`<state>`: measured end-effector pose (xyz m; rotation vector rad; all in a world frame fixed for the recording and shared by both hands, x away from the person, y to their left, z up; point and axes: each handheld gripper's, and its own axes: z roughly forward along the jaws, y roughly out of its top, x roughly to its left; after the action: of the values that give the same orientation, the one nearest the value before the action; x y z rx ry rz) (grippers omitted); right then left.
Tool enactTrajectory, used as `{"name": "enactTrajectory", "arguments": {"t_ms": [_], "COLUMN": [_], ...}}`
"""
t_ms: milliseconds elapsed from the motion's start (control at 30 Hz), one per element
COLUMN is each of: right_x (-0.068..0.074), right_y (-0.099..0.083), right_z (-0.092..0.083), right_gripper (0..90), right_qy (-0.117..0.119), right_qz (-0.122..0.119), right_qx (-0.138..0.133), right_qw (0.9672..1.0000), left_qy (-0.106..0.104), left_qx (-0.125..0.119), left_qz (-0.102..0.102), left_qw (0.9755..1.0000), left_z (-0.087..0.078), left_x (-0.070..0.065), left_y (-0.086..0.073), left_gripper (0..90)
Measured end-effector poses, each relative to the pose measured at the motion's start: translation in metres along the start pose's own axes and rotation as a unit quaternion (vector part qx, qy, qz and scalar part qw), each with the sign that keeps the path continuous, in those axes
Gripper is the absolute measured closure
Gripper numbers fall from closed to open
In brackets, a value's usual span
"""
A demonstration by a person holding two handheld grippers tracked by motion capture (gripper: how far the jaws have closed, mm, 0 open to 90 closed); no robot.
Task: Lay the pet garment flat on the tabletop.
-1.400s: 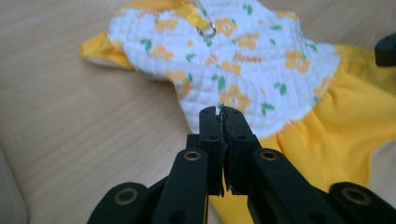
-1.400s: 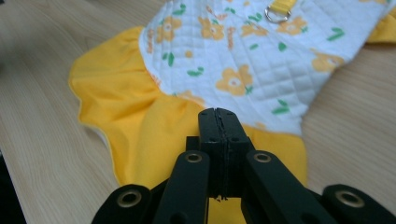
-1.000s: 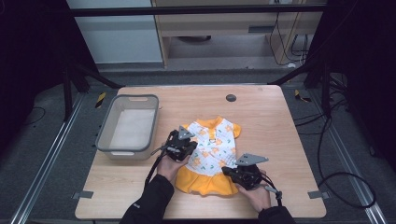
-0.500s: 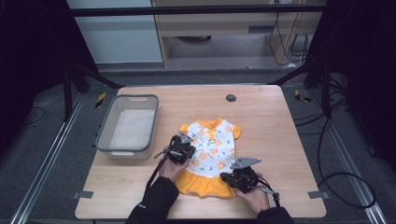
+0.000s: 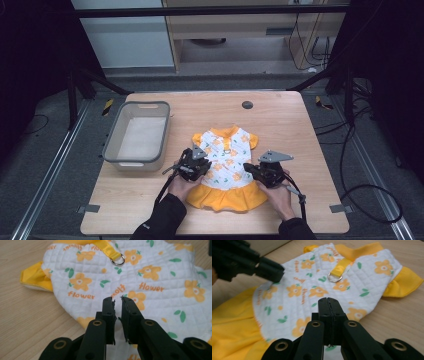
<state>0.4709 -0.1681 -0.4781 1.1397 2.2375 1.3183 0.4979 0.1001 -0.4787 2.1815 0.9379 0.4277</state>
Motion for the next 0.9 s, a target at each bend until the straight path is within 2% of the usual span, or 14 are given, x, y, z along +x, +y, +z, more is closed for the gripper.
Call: {"name": "enactTrajectory", "arguments": {"t_ms": [100, 200, 300, 333, 433, 567, 700, 900], "right_x": [-0.009, -0.014, -0.016, -0.017, -0.017, -0.016, -0.017, -0.020], "right_y": [0.000, -0.005, -0.010, -0.011, -0.011, -0.010, -0.005, -0.002], "right_z": [0.016, 0.030, 0.037, 0.037, 0.037, 0.034, 0.023, -0.005], "right_gripper": [90.0, 90.0, 90.0, 90.0, 90.0, 90.0, 90.0, 88.4], "right_qy": [-0.003, -0.006, -0.024, -0.023, -0.031, -0.034, -0.029, -0.029], "right_qz": [0.008, 0.016, 0.008, 0.009, 0.008, 0.011, 0.016, 0.016], "right_qx": [0.001, 0.027, 0.054, 0.050, 0.052, 0.058, 0.041, 0.010], "right_qw": [1.0000, 0.9995, 0.9982, 0.9984, 0.9981, 0.9977, 0.9986, 0.9994], "left_qy": [-0.003, -0.004, -0.008, -0.007, -0.002, -0.009, -0.011, -0.003], "left_qx": [0.015, 0.017, 0.018, 0.018, 0.014, 0.009, -0.010, -0.035], "left_qz": [-0.003, -0.004, -0.010, -0.009, -0.004, -0.008, -0.008, -0.006], "left_qw": [0.9999, 0.9998, 0.9998, 0.9998, 0.9999, 0.9999, 0.9999, 0.9994], "left_z": [0.007, 0.010, 0.009, 0.009, 0.009, 0.002, -0.016, -0.048], "left_x": [0.002, 0.003, 0.005, 0.004, 0.002, 0.003, 0.005, 0.012], "left_y": [-0.006, -0.012, -0.013, -0.013, -0.015, -0.013, -0.012, -0.022], "left_gripper": [80.8, 80.8, 80.6, 80.5, 80.4, 76.5, 71.7, 63.2]}}
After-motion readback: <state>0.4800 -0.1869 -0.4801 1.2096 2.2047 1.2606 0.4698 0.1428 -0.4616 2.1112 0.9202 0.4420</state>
